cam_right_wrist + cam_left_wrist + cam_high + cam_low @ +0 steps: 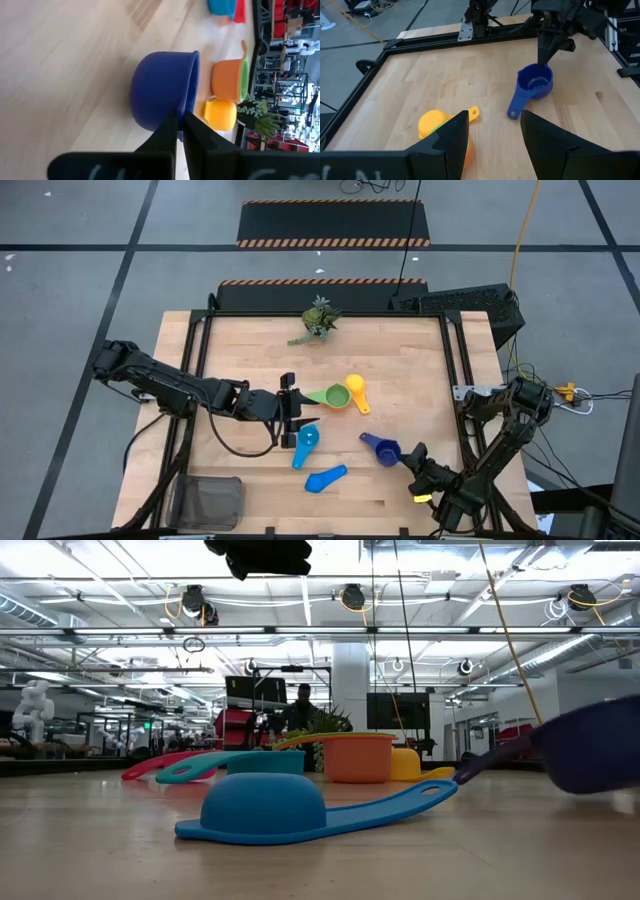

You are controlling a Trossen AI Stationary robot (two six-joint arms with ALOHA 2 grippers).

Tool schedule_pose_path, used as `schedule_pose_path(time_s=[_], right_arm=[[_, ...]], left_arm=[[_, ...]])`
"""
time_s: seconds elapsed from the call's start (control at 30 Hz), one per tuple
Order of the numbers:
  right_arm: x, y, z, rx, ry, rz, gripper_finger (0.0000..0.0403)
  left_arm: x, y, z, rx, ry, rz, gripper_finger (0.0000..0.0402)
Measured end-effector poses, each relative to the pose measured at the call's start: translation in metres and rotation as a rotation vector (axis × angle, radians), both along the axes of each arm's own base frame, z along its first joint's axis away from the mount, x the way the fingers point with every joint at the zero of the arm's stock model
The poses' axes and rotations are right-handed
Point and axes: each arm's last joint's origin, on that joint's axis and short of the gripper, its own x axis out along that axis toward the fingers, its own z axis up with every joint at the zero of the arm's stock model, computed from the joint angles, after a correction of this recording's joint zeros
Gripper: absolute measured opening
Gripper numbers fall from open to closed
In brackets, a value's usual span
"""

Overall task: Nest measuring cups in basket
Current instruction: Stack the dark blue measuring cup on top of the green measuring cup

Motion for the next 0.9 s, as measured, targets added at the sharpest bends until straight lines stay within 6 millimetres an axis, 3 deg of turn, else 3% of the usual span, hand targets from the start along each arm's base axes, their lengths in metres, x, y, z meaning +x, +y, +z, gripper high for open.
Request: schedule_pose_path(time_s=[0.47, 0.77, 0.9], right_arm=[[-0.002, -0.011, 0.048, 0.070, -0.257, 0.013, 0.0001], [-0.007, -0.027, 0.097, 0.011, -0.484, 0.059, 0.0001], [-0.009, -0.038, 0.119, 0.016, -0.545, 0.046, 0.0001]], left_arm=[[0.003, -0.001, 0.007, 0.037, -0.068, -0.024, 0.0182], [0.004, -0.009, 0.016, 0.172, -0.155, -0.085, 0.0183], [0.001, -0.019, 0.019, 0.272, -0.182, -0.092, 0.0208]])
